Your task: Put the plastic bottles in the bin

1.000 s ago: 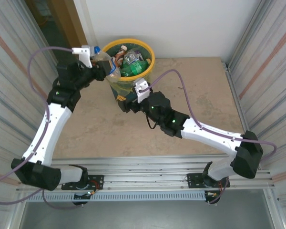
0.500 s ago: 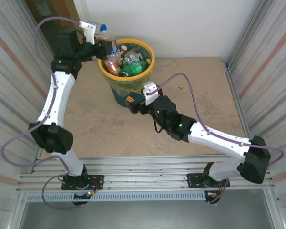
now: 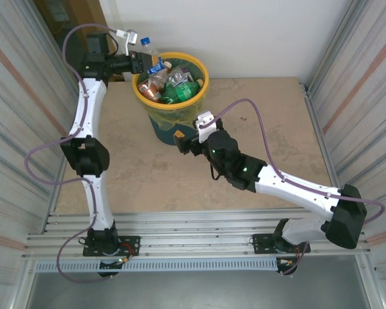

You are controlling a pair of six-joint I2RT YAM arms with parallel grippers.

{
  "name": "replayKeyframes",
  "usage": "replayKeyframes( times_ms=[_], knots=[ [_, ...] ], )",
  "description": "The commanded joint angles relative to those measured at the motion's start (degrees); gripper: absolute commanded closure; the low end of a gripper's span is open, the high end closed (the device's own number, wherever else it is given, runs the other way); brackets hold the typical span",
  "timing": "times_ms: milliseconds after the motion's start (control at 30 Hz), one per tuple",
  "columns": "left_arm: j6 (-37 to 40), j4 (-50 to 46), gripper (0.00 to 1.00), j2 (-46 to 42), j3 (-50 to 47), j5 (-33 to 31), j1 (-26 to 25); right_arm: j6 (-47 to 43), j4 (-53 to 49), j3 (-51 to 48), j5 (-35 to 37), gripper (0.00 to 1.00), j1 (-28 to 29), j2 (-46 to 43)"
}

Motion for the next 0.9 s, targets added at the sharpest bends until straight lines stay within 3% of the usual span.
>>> replayKeyframes(
  times_ms=[0,167,500,700,867],
  knots=[
    [-1.4,-1.4,0.75,0.5,2.4,3.8,0.1,1.1,-0.4,0.0,1.4,0.02,0.2,-1.1],
    [-1.0,-3.0,0.69,1.5,2.3,3.8,0.1,1.1,-0.6,0.3,1.4,0.02,0.2,-0.8],
    [-0.9,-4.9,0.33,-1.7,0.4,-2.3,0.1,1.0,-0.6,1.3,0.5,0.02,0.2,0.7],
    [-1.0,-6.1,0.25,-5.7,-2.9,-12.3,0.1,1.0,-0.4,1.2,0.3,0.02,0.2,0.6],
    [-1.4,-5.4,0.24,-10.2,-6.3,-19.4,-0.2,1.1,-0.1,1.0,0.2,0.02,0.2,0.6]
  ],
)
